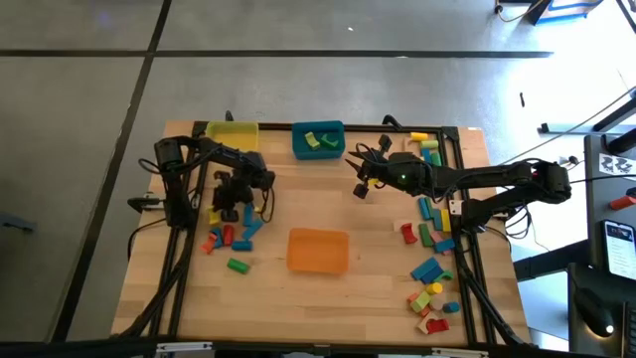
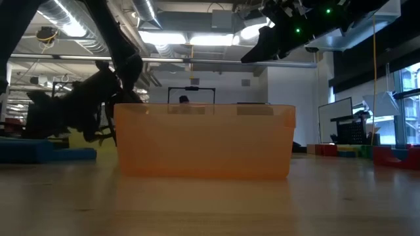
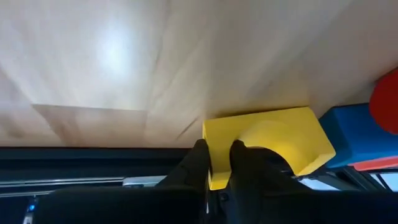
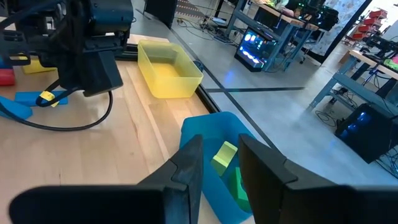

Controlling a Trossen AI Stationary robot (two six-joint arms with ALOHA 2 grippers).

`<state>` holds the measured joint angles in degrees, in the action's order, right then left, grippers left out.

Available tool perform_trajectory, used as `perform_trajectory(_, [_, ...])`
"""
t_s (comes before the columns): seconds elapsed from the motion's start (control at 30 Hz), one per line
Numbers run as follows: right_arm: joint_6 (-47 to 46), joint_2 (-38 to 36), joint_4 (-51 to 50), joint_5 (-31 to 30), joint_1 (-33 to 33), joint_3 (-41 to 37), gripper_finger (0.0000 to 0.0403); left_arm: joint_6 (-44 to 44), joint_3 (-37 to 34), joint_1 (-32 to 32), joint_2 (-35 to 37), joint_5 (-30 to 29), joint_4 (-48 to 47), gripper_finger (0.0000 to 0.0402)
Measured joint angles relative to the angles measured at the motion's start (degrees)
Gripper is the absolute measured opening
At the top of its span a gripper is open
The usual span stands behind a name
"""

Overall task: Sort blocks by size
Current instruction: Put the yellow arch block into the blue bin

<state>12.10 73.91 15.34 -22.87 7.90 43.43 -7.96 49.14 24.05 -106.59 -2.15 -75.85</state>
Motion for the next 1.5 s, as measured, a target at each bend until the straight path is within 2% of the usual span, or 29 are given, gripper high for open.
perform_trajectory(0.13, [0.0,0.0,0.0,0.0,0.0,0.0,0.0099,0.0,2.7,0.0,2.3,-0.7,-1.8,0.0031])
perform_trajectory(0.33, [0.1,0.0,0.0,0.0,0.0,0.0,0.0099,-0.9,8.4,0.0,9.7,-1.5,-2.6,0.0032])
perform_trajectory(0.5, [0.2,0.0,0.0,0.0,0.0,0.0,0.0099,-1.9,13.9,0.0,16.1,-4.1,0.3,0.0037])
perform_trajectory(0.67, [0.1,0.0,0.0,0.0,0.0,0.0,0.0099,-5.3,17.2,0.2,21.0,-4.7,9.7,0.0036])
perform_trajectory(0.87, [-0.1,0.0,0.1,0.0,0.0,0.0,0.0099,-9.2,17.5,1.9,23.8,-4.7,25.6,0.0040])
perform_trajectory(1.23, [-0.2,0.0,0.4,0.0,0.0,0.0,0.0099,-11.9,17.5,7.3,23.7,-4.7,52.8,0.0043])
perform_trajectory(1.5, [-0.2,0.0,0.9,0.0,0.0,0.0,0.0099,-8.7,17.5,11.1,18.9,-4.2,67.2,0.0044])
